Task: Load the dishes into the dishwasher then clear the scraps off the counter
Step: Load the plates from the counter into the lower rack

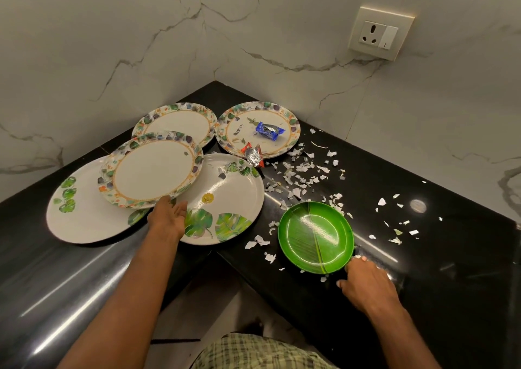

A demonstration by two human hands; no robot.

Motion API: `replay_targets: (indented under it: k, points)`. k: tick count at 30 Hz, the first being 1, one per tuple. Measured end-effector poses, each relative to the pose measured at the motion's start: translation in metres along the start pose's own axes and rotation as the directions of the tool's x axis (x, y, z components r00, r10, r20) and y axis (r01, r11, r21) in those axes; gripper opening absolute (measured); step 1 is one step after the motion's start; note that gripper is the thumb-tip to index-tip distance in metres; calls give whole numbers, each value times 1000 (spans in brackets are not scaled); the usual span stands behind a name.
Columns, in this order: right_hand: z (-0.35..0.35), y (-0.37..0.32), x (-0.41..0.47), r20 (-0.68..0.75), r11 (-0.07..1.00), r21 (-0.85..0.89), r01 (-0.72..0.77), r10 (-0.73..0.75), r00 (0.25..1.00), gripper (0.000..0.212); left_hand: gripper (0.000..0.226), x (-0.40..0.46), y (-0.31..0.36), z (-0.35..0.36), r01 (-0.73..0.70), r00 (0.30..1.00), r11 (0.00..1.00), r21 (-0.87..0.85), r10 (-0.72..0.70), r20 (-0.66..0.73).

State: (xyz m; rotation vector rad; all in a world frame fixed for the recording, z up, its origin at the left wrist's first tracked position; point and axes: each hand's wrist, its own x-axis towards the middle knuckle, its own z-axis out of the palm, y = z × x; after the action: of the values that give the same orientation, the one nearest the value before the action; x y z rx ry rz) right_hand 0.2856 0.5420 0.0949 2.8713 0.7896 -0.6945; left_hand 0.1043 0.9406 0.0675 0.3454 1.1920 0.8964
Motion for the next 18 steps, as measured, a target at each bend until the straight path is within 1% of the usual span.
replay_targets:
  k: [5,8,13,18]
  points:
    - [0,-1,-1,-8,1000,8,-6,6,1000,48,41,7,-2,10,87,996,992,-87,-86,21]
    - [1,0,-1,-6,1000,22,-9,9,1000,49,38,17,-2,13,99,995,988,-116,-98,13]
    - [5,2,0,-2,999,37,-7,7,1000,45,38,29,3,20,105,993,979,-177,-114,-42]
    - [8,4,4,-13,1000,29,-5,5,1000,44,32,29,2,30,126,991,963,-237,-133,-14]
